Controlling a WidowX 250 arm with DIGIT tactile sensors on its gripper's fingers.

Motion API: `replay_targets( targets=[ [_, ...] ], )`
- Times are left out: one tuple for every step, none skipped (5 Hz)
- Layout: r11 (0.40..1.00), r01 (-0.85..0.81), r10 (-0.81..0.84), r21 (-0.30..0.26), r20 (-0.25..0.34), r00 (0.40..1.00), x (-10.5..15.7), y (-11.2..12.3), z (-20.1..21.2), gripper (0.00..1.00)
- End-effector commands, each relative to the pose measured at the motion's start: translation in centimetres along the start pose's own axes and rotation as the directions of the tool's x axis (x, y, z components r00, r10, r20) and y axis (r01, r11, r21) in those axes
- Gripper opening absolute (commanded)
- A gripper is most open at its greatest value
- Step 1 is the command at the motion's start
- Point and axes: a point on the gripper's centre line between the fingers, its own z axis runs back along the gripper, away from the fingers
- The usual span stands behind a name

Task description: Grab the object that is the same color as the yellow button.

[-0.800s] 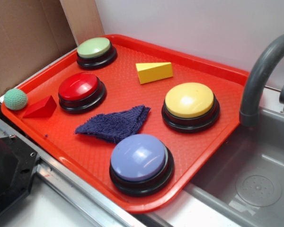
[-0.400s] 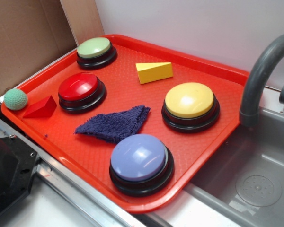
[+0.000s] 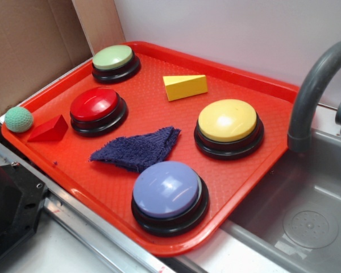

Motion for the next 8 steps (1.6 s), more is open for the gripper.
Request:
replay_targets(
  targets=[
    [0.972, 0.233, -0.235, 0.027, 0.091, 0.968, 9.9, -2.5, 0.9, 1.0],
    [0.88, 0.473, -0.475, 0.054, 0.07, 0.877, 11.1, -4.9, -1.1, 1.0],
    [0.782, 0.623, -0.623, 0.029, 0.049, 0.781, 12.0, -3.9, -3.6, 1.0],
    [0.685, 0.728, -0.728, -0.017, -0.015, 0.685, 12.8, -1.5, -8.8, 1.0],
    [0.714, 0.698, -0.698, -0.055, -0.133, 0.704, 12.5, 0.7, -13.9, 1.0],
    [0.724, 0.679, -0.689, -0.12, -0.181, 0.702, 11.6, 1.3, -17.5, 1.0],
    [0.69, 0.711, -0.723, -0.139, -0.178, 0.667, 10.2, -0.2, -19.1, 1.0],
    [0.678, 0.722, -0.733, -0.138, -0.199, 0.651, 9.4, -1.2, -20.0, 1.0]
  ],
)
